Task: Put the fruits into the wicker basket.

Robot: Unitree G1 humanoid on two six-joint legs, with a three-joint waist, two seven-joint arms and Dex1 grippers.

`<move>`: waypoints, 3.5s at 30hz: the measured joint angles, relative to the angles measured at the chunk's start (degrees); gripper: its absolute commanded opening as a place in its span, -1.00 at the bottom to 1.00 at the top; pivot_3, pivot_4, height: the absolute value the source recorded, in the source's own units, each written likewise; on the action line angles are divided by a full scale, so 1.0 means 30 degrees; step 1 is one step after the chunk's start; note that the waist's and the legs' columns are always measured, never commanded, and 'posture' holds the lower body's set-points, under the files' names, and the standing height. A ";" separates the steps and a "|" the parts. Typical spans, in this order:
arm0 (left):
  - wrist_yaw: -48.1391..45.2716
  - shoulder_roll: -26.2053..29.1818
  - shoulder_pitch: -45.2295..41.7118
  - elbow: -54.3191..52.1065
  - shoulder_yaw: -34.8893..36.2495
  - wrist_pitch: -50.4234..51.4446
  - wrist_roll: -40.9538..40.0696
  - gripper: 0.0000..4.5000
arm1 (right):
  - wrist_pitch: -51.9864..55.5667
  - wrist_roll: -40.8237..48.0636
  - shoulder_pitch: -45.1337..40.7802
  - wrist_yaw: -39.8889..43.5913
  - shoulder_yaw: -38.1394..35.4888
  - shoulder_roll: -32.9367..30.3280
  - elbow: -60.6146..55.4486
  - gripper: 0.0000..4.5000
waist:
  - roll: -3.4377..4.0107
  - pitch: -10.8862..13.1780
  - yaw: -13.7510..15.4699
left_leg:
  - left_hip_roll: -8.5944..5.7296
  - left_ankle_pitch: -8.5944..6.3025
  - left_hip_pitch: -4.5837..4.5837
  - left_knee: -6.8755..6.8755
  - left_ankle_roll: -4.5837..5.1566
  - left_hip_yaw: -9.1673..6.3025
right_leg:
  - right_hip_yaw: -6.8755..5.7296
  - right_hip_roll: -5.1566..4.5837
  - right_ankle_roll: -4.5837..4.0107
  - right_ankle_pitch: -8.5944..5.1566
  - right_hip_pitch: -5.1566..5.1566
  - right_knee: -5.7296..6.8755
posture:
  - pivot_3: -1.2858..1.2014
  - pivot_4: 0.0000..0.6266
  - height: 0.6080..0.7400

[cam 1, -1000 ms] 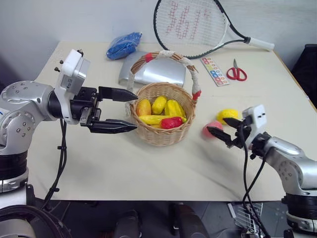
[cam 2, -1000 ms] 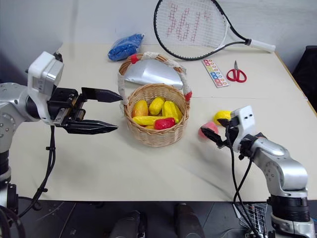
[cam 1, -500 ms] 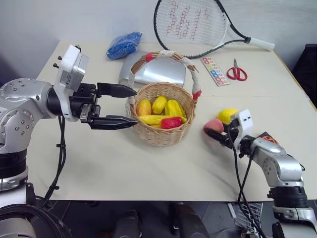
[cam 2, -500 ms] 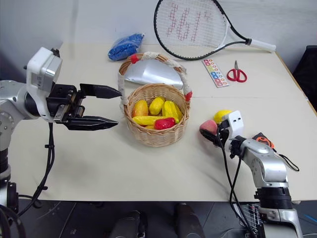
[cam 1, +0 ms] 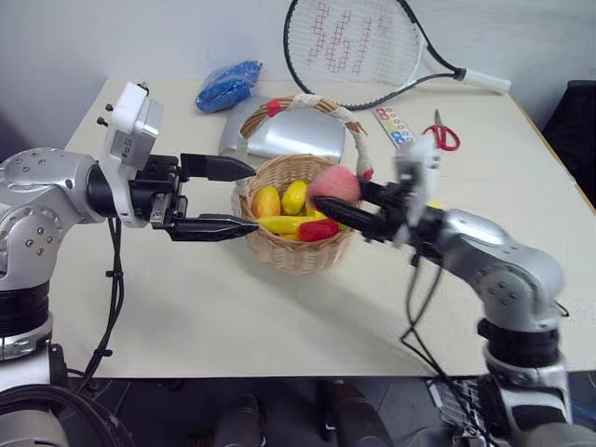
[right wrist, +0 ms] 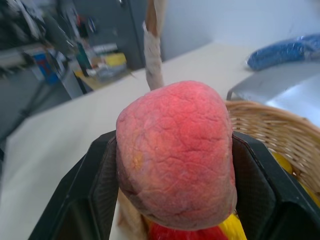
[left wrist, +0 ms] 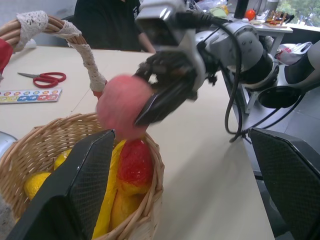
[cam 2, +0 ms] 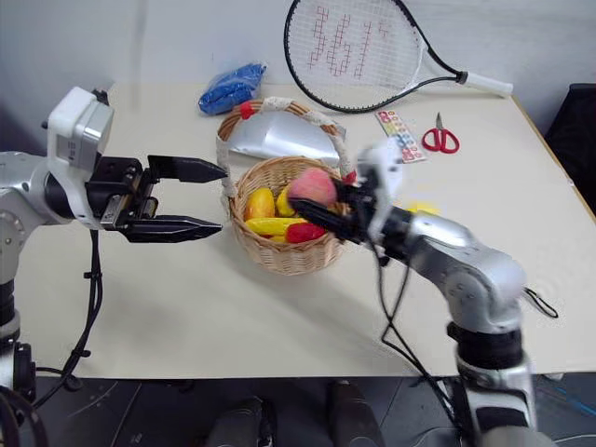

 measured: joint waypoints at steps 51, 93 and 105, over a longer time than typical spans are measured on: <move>0.0288 -0.1458 -0.0805 -0.0137 -0.0878 -0.0350 0.0303 1.00 | -0.8233 -0.7051 -0.0447 0.2535 -0.4188 -0.2820 1.6580 0.71 | -0.0009 -0.0009 0.0013 | 0.0021 0.0042 -0.0161 0.0118 -0.0016 0.0109 | 0.0219 0.0220 0.0040 0.0025 -0.0234 0.0162 | 0.03 -0.52 1.00; 0.1190 -0.0372 0.0228 -0.1417 0.0885 0.0582 -0.0505 1.00 | 0.0771 -0.2081 -0.1404 -0.0983 0.0360 0.1612 0.0737 0.99 | -0.0020 -0.0017 -0.0313 | 0.0024 -0.0003 -0.0237 0.0150 0.0006 0.0081 | 0.0118 0.0037 0.0010 0.0008 -0.0290 0.0264 | 0.03 -0.52 1.00; 0.0847 -0.0593 0.0002 -0.0530 0.0607 0.0004 -0.0354 1.00 | 0.3682 0.1898 0.3080 -0.0584 -0.6315 -0.3857 -0.3892 0.99 | -0.0024 -0.0018 -0.0071 | -0.0007 -0.0019 -0.0215 0.0220 0.0036 0.0066 | 0.0104 0.0054 0.0013 0.0008 -0.0234 0.0171 | 0.03 -0.52 1.00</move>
